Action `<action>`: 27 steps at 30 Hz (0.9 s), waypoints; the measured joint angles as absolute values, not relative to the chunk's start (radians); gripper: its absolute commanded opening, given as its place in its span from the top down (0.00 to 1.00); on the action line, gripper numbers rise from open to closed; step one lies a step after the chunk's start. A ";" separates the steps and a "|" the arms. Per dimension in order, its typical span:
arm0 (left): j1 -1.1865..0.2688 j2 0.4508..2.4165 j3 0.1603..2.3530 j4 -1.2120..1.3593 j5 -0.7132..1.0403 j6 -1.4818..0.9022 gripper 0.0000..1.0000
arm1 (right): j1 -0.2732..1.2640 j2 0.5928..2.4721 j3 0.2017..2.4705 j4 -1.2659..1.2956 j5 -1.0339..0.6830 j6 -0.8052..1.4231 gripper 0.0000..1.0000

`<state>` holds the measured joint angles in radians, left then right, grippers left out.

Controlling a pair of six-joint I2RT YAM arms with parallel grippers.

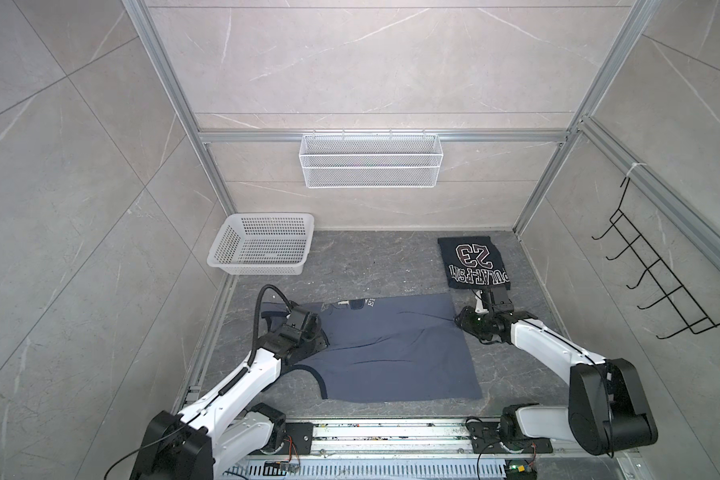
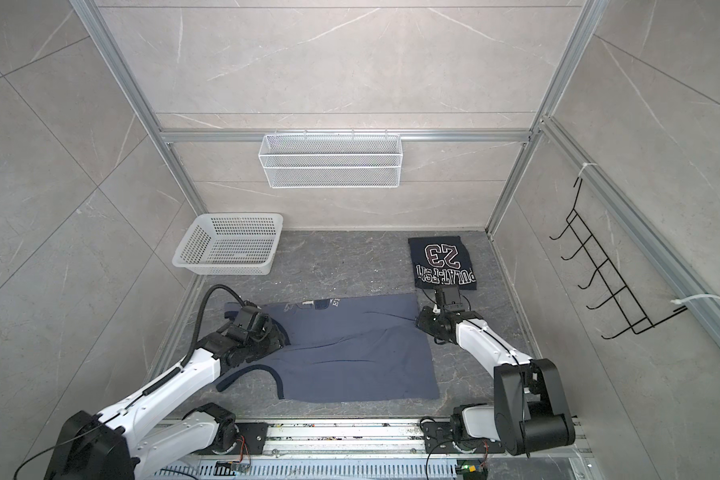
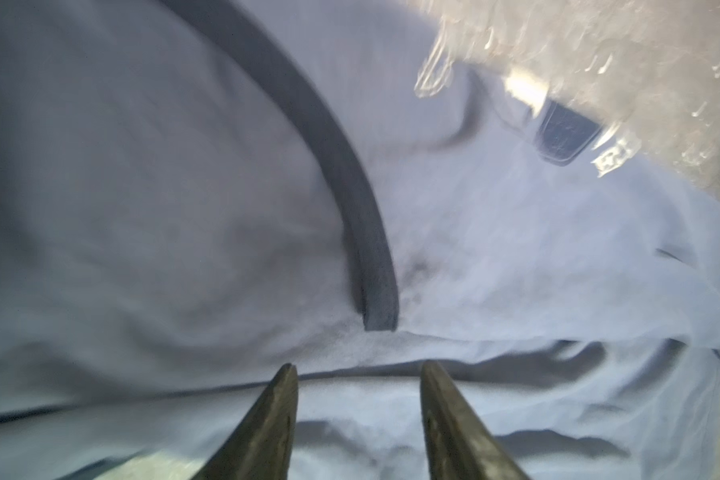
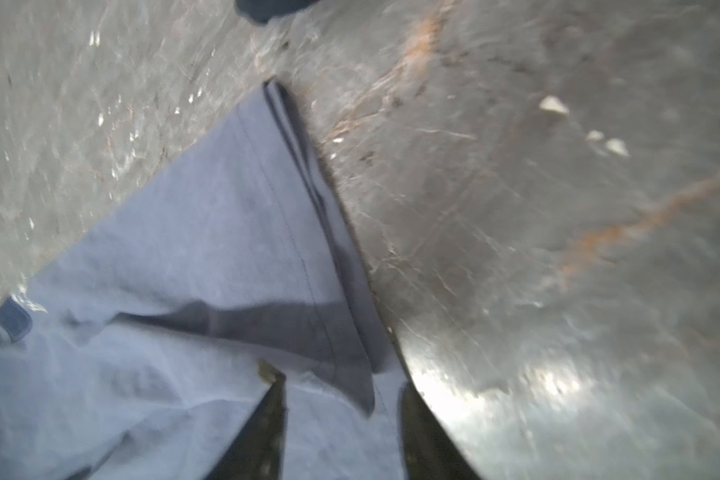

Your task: Fold and stack the tank tops

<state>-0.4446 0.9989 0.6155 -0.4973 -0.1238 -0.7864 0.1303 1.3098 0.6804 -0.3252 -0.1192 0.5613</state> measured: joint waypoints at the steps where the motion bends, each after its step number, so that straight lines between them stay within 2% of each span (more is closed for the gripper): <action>1: -0.444 0.980 0.649 -0.521 -0.144 -0.781 0.41 | 0.130 1.296 0.690 -0.342 -0.105 0.559 0.39; 5: -0.414 0.951 0.790 -0.577 -0.234 -0.743 0.36 | 0.130 1.254 0.751 -0.366 -0.088 0.552 0.38; 9: -0.261 1.013 0.855 -0.572 -0.238 -0.714 0.35 | 0.163 1.295 0.819 -0.352 -0.126 0.550 0.38; 13: -0.094 1.121 0.831 -0.515 -0.229 -0.707 0.33 | 0.224 1.397 0.861 -0.313 -0.156 0.551 0.38; 19: 0.131 1.285 0.733 -0.316 -0.121 -0.712 0.35 | 0.235 1.549 0.874 -0.254 -0.218 0.570 0.38; 27: 0.193 1.492 0.753 -0.137 -0.062 -0.707 0.40 | 0.235 1.635 0.892 -0.189 -0.268 0.588 0.38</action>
<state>0.1928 1.4921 0.7532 -0.1368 -0.0620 -0.7074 0.2352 1.6352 0.8925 -0.1894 -0.2680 0.5884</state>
